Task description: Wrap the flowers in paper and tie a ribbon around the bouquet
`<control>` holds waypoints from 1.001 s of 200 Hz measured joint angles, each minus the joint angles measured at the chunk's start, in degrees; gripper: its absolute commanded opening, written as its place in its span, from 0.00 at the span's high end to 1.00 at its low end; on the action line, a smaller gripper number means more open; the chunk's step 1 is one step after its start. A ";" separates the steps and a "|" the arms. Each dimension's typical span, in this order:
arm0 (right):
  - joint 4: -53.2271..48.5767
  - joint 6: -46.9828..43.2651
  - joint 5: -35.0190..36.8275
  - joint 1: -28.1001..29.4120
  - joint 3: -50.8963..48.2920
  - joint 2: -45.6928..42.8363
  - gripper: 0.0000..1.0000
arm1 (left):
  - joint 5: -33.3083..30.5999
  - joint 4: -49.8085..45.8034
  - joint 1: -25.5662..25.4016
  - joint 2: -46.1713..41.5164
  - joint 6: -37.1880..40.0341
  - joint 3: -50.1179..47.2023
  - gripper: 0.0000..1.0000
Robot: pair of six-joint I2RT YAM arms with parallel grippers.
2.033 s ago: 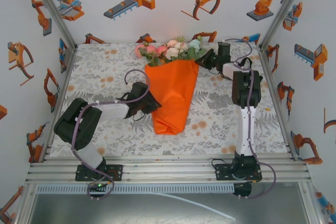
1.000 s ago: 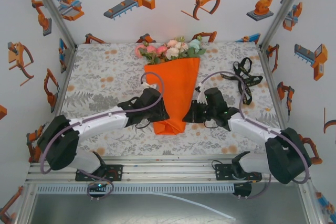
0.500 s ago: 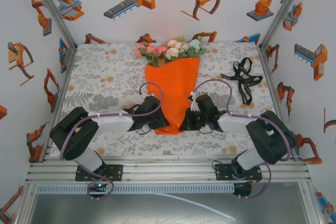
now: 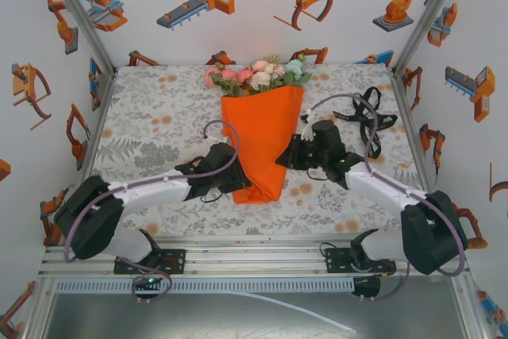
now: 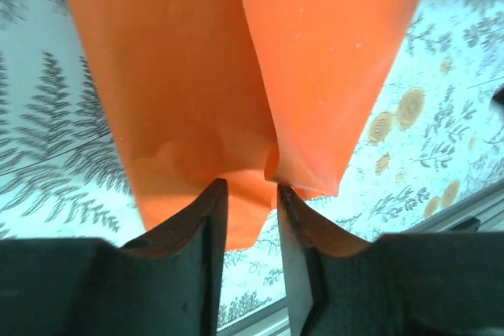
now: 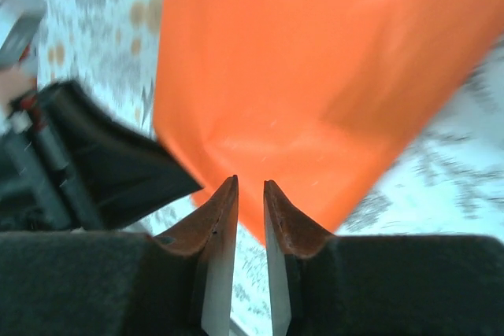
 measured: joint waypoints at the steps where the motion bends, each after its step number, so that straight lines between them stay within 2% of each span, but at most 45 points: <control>1: -0.04 -0.02 0.09 -0.20 0.07 -0.07 0.73 | -0.09 -0.15 0.00 -0.20 0.04 0.04 0.63; 31: -2.58 0.00 7.02 -9.29 2.49 -1.33 0.67 | -5.03 -5.62 0.02 -8.81 2.47 1.55 0.62; 61: -4.85 0.22 15.45 -19.91 4.70 -0.07 0.63 | -8.41 -6.78 0.02 -15.21 7.17 1.81 0.60; 98: -7.56 -3.06 22.47 -29.75 15.61 12.22 0.56 | -9.29 -2.10 0.04 -19.08 16.20 1.73 0.56; 117: -8.92 -5.49 23.98 -32.44 24.06 21.16 0.50 | -7.17 1.73 0.07 -18.86 20.55 1.64 0.55; 152: -14.91 -8.00 24.48 -34.32 40.79 36.79 0.50 | -2.54 5.49 0.07 -17.03 25.62 1.33 0.50; 200: -26.67 -3.72 26.23 -34.14 54.71 48.39 0.49 | -0.76 6.62 0.07 -16.92 27.43 -0.59 0.45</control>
